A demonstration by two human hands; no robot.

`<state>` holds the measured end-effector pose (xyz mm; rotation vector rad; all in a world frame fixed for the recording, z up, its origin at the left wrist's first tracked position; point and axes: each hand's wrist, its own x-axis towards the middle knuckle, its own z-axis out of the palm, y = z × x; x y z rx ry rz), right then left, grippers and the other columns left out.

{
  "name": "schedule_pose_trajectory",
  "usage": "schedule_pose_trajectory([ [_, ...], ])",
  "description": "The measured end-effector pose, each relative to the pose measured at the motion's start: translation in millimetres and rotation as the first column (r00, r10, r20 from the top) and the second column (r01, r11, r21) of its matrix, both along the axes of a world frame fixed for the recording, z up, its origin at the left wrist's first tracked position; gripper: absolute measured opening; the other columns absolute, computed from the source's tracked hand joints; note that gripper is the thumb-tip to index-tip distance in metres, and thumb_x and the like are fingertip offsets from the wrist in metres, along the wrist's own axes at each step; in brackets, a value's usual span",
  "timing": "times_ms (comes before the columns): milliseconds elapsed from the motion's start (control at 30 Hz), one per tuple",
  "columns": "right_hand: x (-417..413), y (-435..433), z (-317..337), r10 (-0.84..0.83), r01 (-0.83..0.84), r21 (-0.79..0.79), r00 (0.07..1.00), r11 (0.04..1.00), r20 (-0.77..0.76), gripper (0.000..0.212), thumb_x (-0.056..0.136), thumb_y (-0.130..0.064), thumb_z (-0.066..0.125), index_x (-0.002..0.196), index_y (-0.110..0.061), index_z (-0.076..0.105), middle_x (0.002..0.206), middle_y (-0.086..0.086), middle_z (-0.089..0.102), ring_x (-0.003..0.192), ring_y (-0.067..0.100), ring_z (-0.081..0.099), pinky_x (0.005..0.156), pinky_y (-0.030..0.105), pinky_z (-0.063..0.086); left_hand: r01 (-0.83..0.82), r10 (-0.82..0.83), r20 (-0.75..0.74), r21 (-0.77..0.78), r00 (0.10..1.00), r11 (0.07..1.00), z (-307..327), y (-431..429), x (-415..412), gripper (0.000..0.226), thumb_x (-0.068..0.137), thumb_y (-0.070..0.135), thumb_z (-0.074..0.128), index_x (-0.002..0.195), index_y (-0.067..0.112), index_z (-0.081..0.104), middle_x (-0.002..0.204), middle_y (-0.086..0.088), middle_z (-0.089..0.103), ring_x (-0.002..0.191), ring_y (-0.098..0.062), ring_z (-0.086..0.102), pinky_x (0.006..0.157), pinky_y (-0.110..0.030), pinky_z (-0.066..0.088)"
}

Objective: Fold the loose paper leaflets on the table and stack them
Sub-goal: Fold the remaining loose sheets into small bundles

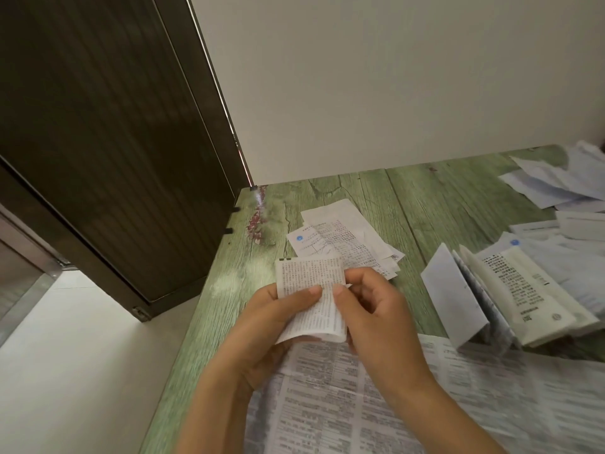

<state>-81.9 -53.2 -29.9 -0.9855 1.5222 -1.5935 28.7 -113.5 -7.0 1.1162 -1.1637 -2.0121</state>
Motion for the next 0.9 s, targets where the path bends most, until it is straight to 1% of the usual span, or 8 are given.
schedule_pose_trajectory([
  [200, -7.4, -0.8, 3.3, -0.07, 0.069, 0.011, 0.983, 0.998, 0.172, 0.026, 0.091, 0.005, 0.048, 0.079, -0.012, 0.065, 0.065, 0.005, 0.058, 0.046, 0.005, 0.05, 0.043, 0.018, 0.042, -0.084, 0.084, -0.031, 0.01, 0.996, 0.996, -2.2, -3.5, 2.2, 0.04, 0.067, 0.006, 0.061, 0.107, 0.0, 0.062, 0.097, -0.017, 0.072, 0.078, -0.025, 0.07, 0.058, -0.029, 0.058],
  [333, -5.7, -0.8, 6.6, -0.069, 0.077, -0.021, 0.966, 0.997, 0.251, 0.023, 0.096, -0.007, 0.045, 0.085, -0.014, 0.065, 0.07, 0.0, 0.062, 0.053, 0.003, 0.055, 0.045, 0.017, 0.043, -0.045, 0.045, -0.028, -0.016, 0.999, 0.999, -0.6, -0.9, 0.5, 0.029, 0.073, 0.004, 0.061, 0.101, 0.003, 0.066, 0.092, -0.015, 0.073, 0.069, -0.022, 0.071, 0.045, -0.025, 0.055],
  [467, -0.5, 0.3, 5.5, 0.012, -0.009, -0.029, 0.997, 1.0, 0.081, 0.019, 0.093, -0.008, 0.052, 0.086, -0.022, 0.064, 0.073, -0.006, 0.062, 0.058, 0.002, 0.053, 0.051, 0.018, 0.044, -0.05, 0.049, -0.005, -0.047, 0.999, 0.998, -1.7, -2.5, -0.9, 0.02, 0.081, -0.002, 0.056, 0.097, 0.003, 0.067, 0.089, -0.013, 0.073, 0.07, -0.021, 0.07, 0.048, -0.027, 0.056],
  [567, -2.0, -1.8, 0.2, -0.067, 0.068, -0.017, 0.997, 0.998, 0.034, 0.026, 0.089, 0.002, 0.053, 0.076, -0.018, 0.065, 0.065, -0.006, 0.061, 0.056, 0.004, 0.05, 0.05, 0.021, 0.042, -0.037, 0.036, -0.035, -0.03, 0.999, 0.999, -2.1, -3.0, -1.6, 0.026, 0.079, -0.002, 0.046, 0.085, 0.004, 0.07, 0.088, -0.016, 0.07, 0.072, -0.023, 0.069, 0.048, -0.028, 0.055],
  [667, -6.1, -4.8, -4.1, -0.151, 0.152, -0.012, 0.985, 0.988, 0.086, 0.036, 0.087, 0.01, 0.051, 0.065, -0.015, 0.064, 0.07, 0.009, 0.063, 0.058, 0.016, 0.05, 0.046, 0.025, 0.039, -0.024, 0.039, -0.18, 0.083, 0.983, 0.996, 0.9, -2.7, -1.0, 0.034, 0.073, 0.017, 0.047, 0.093, -0.002, 0.068, 0.1, -0.027, 0.068, 0.08, -0.036, 0.069, 0.055, -0.036, 0.059],
  [767, -6.7, -5.3, -6.1, -0.181, 0.184, -0.048, 0.982, 0.982, 0.05, 0.046, 0.083, 0.016, 0.046, 0.056, -0.019, 0.06, 0.066, 0.0, 0.062, 0.059, 0.008, 0.05, 0.053, 0.018, 0.039, 0.028, 0.002, -0.194, 0.15, 0.981, 0.988, 1.3, -2.5, -0.8, 0.056, 0.085, 0.044, 0.044, 0.102, -0.005, 0.066, 0.101, -0.029, 0.067, 0.073, -0.035, 0.07, 0.049, -0.031, 0.058],
  [800, -6.2, -5.1, -5.3, -0.176, 0.177, -0.063, 0.984, 0.982, 0.025, 0.046, 0.082, 0.017, 0.046, 0.056, -0.019, 0.059, 0.065, -0.006, 0.061, 0.061, 0.003, 0.052, 0.057, 0.016, 0.039, 0.037, -0.017, -0.156, 0.124, 0.988, 0.992, 0.8, -2.0, -2.0, 0.055, 0.083, 0.045, 0.047, 0.103, -0.003, 0.066, 0.099, -0.028, 0.068, 0.069, -0.032, 0.071, 0.046, -0.029, 0.057],
  [900, -2.7, -2.9, -1.7, -0.135, 0.137, -0.103, 0.99, 0.985, 0.026, 0.037, 0.086, 0.012, 0.045, 0.065, -0.013, 0.06, 0.066, -0.011, 0.06, 0.064, 0.0, 0.053, 0.057, 0.011, 0.04, -0.017, 0.016, -0.064, -0.021, 0.998, 1.0, -2.7, -1.0, -6.0, 0.036, 0.076, 0.023, 0.059, 0.099, -0.003, 0.066, 0.087, -0.021, 0.071, 0.063, -0.025, 0.07, 0.045, -0.023, 0.055],
])
